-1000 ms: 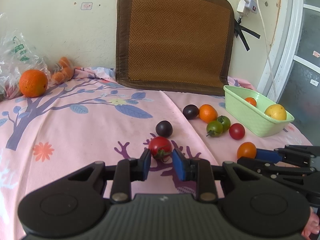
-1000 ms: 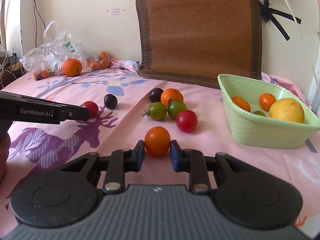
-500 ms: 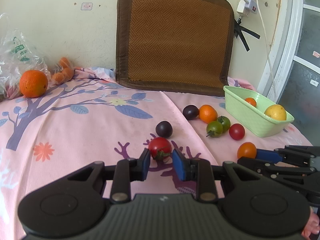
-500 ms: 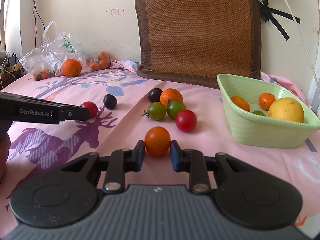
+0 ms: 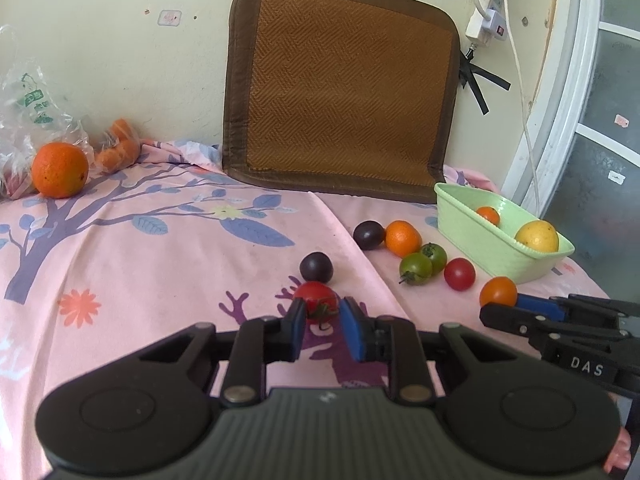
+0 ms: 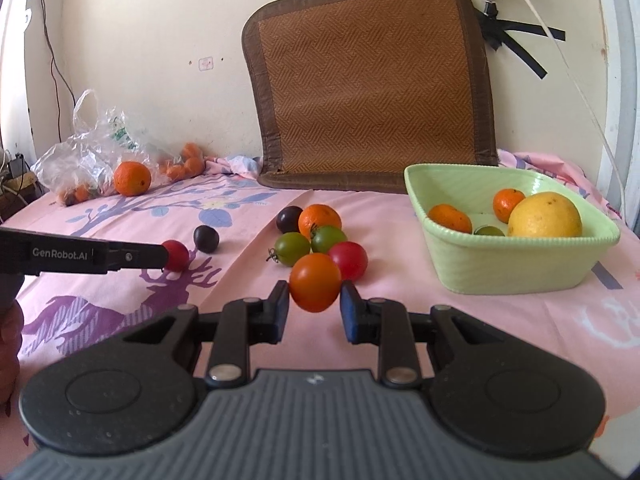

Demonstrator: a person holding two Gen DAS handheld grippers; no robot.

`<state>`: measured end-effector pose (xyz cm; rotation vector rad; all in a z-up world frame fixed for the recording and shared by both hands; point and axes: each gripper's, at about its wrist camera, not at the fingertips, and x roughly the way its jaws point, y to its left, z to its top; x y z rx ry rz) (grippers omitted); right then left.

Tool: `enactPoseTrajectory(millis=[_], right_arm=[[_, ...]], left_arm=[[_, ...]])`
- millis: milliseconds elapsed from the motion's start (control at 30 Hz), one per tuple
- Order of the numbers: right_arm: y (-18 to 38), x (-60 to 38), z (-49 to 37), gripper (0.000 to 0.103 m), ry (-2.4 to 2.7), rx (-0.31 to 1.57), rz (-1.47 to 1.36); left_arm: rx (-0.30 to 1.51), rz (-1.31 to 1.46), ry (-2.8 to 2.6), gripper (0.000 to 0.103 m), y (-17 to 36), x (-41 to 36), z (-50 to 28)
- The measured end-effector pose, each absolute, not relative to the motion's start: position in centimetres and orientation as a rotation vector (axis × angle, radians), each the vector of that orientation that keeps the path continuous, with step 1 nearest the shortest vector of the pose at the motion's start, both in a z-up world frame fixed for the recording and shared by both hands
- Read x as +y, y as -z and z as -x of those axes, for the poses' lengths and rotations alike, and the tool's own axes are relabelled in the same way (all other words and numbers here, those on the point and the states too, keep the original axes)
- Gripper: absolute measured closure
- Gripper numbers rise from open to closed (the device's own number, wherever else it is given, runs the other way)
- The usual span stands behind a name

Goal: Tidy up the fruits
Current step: 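Hold the red tomato in the left tool while the right tool holds the orange tomato, then carry both tomatoes over the green basket and open both tools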

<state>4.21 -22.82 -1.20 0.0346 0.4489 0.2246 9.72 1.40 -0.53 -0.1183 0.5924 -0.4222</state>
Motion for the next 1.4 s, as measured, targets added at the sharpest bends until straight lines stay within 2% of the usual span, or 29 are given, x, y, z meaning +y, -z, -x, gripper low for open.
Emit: enactPoseTrajectory(millis=[167, 333, 400, 467, 533, 733, 800, 1033, 1200, 1333, 1400], right_arm=[[0.6, -24.0, -3.4, 0.073, -0.211, 0.397, -0.055], [-0.3, -26.3, -3.2, 0.073, -0.164, 0.348, -0.097], [-0.2, -26.8, -3.1, 0.073, -0.167, 0.35, -0.116], [0.1, -26.8, -3.1, 0.073, -0.183, 0.355, -0.123], [0.4, -26.6, -3.1, 0.073, -0.202, 0.359, -0.128], [0.8, -26.7, -3.7, 0.073, -0.222, 0.382, -0.145], [0.6, -26.9, -3.5, 0.073, -0.215, 0.371, -0.142], [-0.9, -28.3, -4.0, 0.073, -0.14, 0.274, -0.072], [-0.2, -29.1, -5.3, 0.073, -0.063, 0.246, -0.034], [0.1, -30.4, -5.8, 0.072, -0.054, 0.257, -0.099], [0.1, -31.1, -6.3, 0.067, -0.055, 0.272, -0.144]], left_arm=[[0.599, 0.181, 0.487, 0.082, -0.5, 0.3, -10.3], [0.554, 0.091, 0.492, 0.082, -2.1, -2.8, -10.6], [0.556, 0.064, 0.446, 0.076, -2.2, -3.0, -10.6], [0.564, 0.036, 0.393, 0.059, -1.8, -2.7, -10.4], [0.584, 0.007, 0.353, 0.056, -1.1, -2.3, -10.3], [0.639, -0.017, 0.335, 0.057, 0.2, -2.6, -11.6], [0.65, -0.037, 0.36, 0.072, 0.5, -3.4, -12.0], [0.594, 0.0, 0.492, 0.072, -2.3, -6.5, -11.8], [0.548, 0.039, 0.633, 0.072, -5.2, -11.0, -14.3], [0.562, 0.029, 0.701, 0.071, -5.5, -15.0, -16.9], [0.59, 0.029, 0.714, 0.071, -5.0, -16.6, -18.0]])
